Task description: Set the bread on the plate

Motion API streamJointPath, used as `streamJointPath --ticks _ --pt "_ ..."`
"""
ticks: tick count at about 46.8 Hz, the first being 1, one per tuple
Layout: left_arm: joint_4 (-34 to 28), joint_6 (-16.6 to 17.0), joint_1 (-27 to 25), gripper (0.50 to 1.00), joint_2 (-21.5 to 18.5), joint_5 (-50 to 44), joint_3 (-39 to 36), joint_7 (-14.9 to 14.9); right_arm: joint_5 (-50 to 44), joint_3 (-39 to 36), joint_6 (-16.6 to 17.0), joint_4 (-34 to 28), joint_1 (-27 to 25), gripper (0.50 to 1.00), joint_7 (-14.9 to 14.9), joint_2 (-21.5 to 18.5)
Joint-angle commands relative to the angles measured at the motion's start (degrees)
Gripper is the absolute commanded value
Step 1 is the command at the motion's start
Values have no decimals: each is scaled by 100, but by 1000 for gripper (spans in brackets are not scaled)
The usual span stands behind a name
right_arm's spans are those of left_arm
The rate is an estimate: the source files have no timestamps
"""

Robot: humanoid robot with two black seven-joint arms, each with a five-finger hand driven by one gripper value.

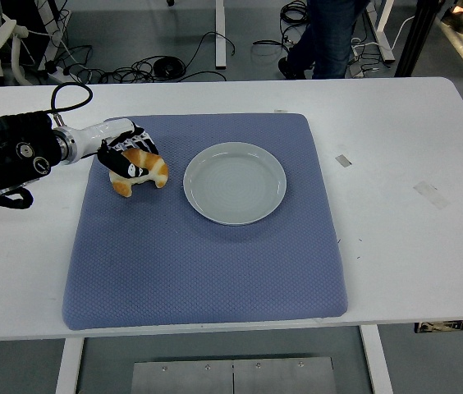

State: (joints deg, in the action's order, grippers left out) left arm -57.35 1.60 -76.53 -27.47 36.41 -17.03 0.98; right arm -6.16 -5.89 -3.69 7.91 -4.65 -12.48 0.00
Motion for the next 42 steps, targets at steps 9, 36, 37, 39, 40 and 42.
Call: streamJointPath --ticks 9,36,37,39,40,42 --pt "-5 -28 -213 577 -83 -2 33 -142 1 0 0 0 -1 1000 0 0" --pt "-14 -28 -451 580 655 86 340 -213 1 0 0 0 -1 1000 0 0" --pt "-14 -28 -451 580 699 86 340 -213 1 0 0 0 -1 1000 0 0" --pt "-5 -28 -451 580 804 94 332 -213 1 0 0 0 -1 1000 0 0" --pt "-5 -28 -451 580 848 94 323 -213 1 0 0 0 -1 1000 0 0" --pt "-5 -28 -451 580 953 94 305 -221 1 0 0 0 -1 1000 0 0"
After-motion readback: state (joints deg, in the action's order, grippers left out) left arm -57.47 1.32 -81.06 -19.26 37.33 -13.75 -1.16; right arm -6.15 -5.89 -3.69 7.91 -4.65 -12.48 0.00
